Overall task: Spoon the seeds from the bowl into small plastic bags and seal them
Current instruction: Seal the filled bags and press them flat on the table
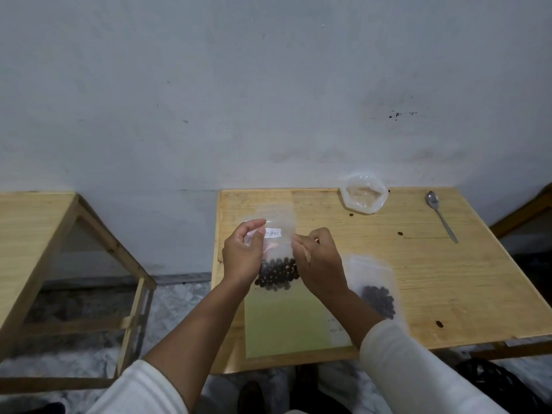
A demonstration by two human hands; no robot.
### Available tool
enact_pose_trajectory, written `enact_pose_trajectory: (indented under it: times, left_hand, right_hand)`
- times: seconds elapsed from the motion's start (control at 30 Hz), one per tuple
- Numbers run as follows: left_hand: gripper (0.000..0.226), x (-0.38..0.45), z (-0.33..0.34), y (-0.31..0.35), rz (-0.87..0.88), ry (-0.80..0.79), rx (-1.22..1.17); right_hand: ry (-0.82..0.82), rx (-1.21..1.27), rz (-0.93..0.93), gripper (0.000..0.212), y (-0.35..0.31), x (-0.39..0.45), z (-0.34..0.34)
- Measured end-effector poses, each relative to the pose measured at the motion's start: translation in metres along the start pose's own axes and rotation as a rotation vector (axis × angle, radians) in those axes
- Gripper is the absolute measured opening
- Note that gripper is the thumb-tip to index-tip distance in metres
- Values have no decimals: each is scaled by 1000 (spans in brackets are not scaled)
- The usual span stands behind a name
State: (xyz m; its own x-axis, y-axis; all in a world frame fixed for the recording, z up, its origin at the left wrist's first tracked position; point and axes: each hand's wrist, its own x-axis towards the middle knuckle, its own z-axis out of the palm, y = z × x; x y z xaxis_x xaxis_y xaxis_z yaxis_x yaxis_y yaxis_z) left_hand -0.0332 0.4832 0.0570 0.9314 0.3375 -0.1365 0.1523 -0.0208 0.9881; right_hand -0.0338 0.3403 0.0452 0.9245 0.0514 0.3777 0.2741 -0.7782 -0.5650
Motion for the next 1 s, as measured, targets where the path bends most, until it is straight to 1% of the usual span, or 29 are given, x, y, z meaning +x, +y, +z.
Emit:
enact_pose_trajectory:
  times: [0.1,0.17,0.27,0.33,0.43,0.53,0.63,0.8,0.87,0.93,1.0]
  left_hand:
    - [17,12,0,-4,-5,6,30]
    - [16,22,3,-8,-19,-15,67]
    - [17,32,10,-11,-86,-71,102]
    - [19,37,15,-14,-114,-90,145]
    - [27,47,23,-22,-137,-55,224]
    - [32,63,29,-29,-165,-28,265]
    - [32,79,36,-37,-171,1,378]
    - [33,87,43,-51,-168,-10,558]
    - [36,89,44,-57,-147,-35,605]
    - [38,90,46,-63,-105,-86,710]
    - [37,89,46,-66,-38,-126,815]
  right_hand:
    - [-200,262,193,34,-2,-1,-4]
    - [-279,378,280,37,-2,2,-3]
    - [-217,449,437,33,7,15,5]
    - [-163,447,521,29,16,28,11]
    - [-126,409,604,26,31,50,22]
    - [-148,368,642,25,41,70,34]
    - [-197,306,613,25,51,78,47]
    - [-302,113,451,21,71,80,70]
    - [-321,119,373,13,75,77,77]
    - [-303,25,254,4,78,73,81]
    - [-317,-80,137,5,81,70,84]
